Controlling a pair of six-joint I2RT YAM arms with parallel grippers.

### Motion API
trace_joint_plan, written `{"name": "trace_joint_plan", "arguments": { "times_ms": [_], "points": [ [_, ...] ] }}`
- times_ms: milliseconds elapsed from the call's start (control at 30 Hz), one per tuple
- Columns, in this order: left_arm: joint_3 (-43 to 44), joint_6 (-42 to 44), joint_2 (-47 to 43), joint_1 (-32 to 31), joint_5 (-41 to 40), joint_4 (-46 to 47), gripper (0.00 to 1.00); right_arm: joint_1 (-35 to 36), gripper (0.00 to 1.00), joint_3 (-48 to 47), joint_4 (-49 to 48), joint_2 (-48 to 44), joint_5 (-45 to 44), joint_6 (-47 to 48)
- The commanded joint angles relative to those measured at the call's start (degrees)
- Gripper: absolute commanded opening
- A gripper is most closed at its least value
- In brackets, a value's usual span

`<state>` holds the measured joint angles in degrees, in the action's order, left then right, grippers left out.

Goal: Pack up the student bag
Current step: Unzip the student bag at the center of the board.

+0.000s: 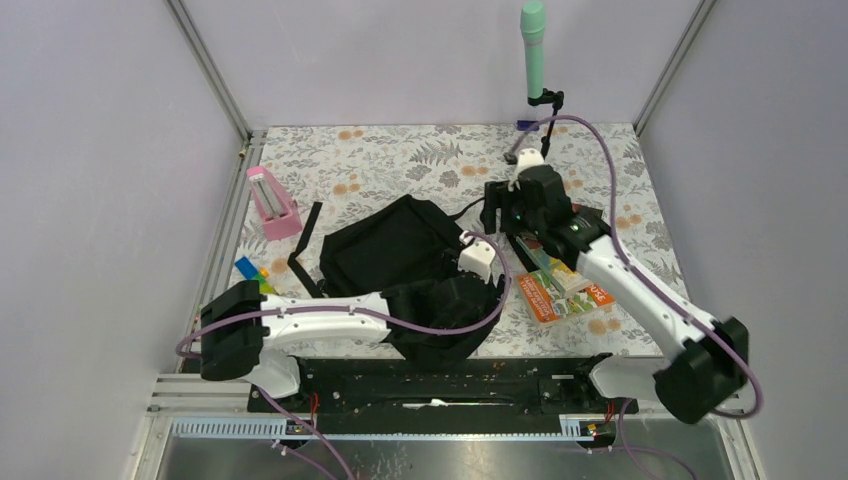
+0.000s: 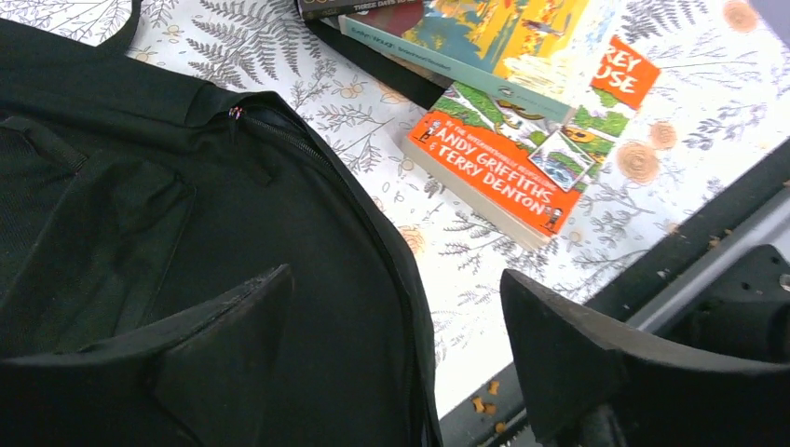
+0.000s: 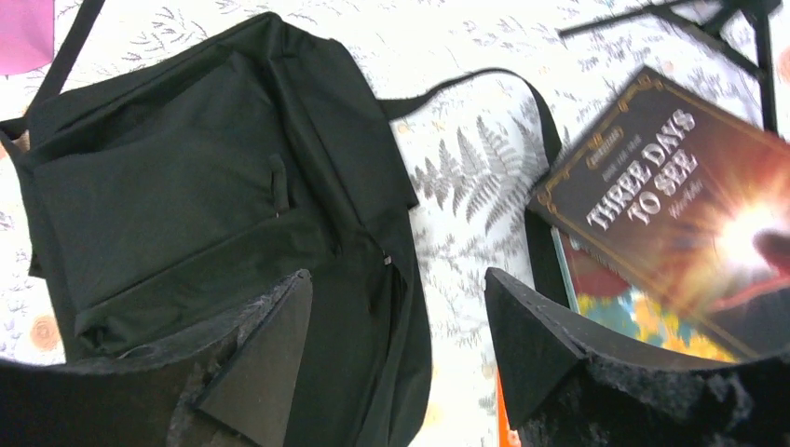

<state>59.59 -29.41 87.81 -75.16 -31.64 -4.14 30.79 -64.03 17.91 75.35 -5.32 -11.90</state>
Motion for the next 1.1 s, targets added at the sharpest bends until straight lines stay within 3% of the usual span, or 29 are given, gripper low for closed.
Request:
{"name": "trace_joint_plan", "arguments": {
  "times_ms": [0,267,433,633,767,1000,1033,1067],
  "points": [
    [-3.11,0.57,-8.08,-0.04,2.57,2.03,0.89,-0.35,0.75,6.82,5.24,-8.78,-3.08,-7.55],
    [-10.78,-5.62,-16.66,1.36,4.2,-5.31,0.94,-0.29,0.69,23.92,5.11,-23.79,10.01,-21.99],
    [-12.31,-6.92,-17.96,1.77,5.55,-6.91,0.95,-0.04,0.72,29.91,1.18,-27.34,21.2,-31.19],
    [-13.34,-7.82,-17.18,1.77,6.06,-6.55,0.96,0.42,0.69,33.5,-0.95,-30.6,22.06,-35.66],
    [-13.71,-8.15,-16.76,1.77,6.44,-6.3,0.96,0.47,0.62,34.56,-1.94,-29.11,22.51,-35.8],
    [-13.64,-6.41,-15.52,1.77,7.24,-5.28,0.96,0.46,0.58,37.17,-5.6,-26.75,24.1,-36.24],
    [-13.45,-6.17,-15.14,1.77,7.55,-5.07,0.96,0.5,0.53,37.66,-5.83,-26.58,24.08,-36.18],
    [-13.26,-6.08,-14.82,1.77,7.77,-5.02,0.96,0.51,0.41,38.35,-6.04,-26.43,24.19,-36.24]
  ]
}}
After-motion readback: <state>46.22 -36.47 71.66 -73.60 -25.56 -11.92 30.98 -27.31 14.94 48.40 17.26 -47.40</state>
